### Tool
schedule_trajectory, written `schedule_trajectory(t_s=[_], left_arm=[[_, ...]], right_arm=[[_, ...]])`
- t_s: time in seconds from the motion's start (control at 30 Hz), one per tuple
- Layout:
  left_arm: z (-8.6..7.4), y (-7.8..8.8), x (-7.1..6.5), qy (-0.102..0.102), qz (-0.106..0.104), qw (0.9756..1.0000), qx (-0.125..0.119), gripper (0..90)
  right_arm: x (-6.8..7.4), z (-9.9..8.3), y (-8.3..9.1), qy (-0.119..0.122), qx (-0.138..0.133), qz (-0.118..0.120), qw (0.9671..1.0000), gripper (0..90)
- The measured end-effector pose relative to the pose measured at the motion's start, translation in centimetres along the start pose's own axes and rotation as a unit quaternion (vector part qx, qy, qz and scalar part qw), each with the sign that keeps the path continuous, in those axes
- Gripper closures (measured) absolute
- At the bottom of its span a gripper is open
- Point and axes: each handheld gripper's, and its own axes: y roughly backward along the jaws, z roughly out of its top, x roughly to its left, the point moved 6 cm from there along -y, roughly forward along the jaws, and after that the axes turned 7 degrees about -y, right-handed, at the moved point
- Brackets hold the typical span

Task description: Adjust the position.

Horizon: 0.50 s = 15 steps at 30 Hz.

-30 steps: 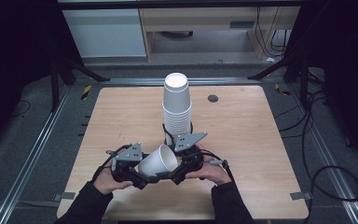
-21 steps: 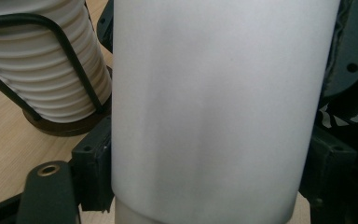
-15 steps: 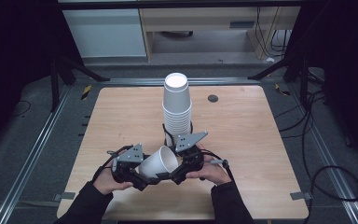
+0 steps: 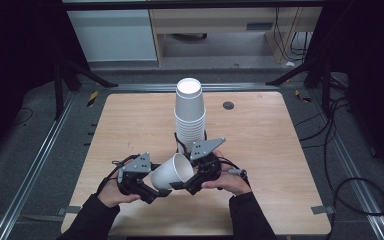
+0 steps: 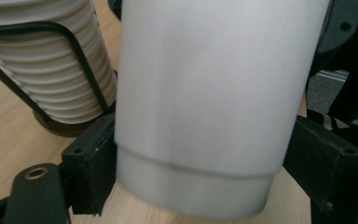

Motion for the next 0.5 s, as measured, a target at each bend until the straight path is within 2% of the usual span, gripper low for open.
schedule_trajectory(t_s=[0.07,0.23,0.5], left_arm=[[-0.2,0.1,0.1,0.000,0.004,1.0000,0.006,15.1],[-0.8,-0.1,0.4,0.000,0.011,0.9995,0.030,13.3],[-1.2,-0.7,0.4,-0.006,0.011,0.9985,0.054,12.6]], right_arm=[[-0.1,0.3,0.3,0.008,0.010,-0.009,0.9999,7.5],[-0.4,0.8,0.5,0.028,0.056,-0.029,0.9976,7.3],[-0.6,0.8,-0.9,0.042,0.109,-0.034,0.9926,7.2]])
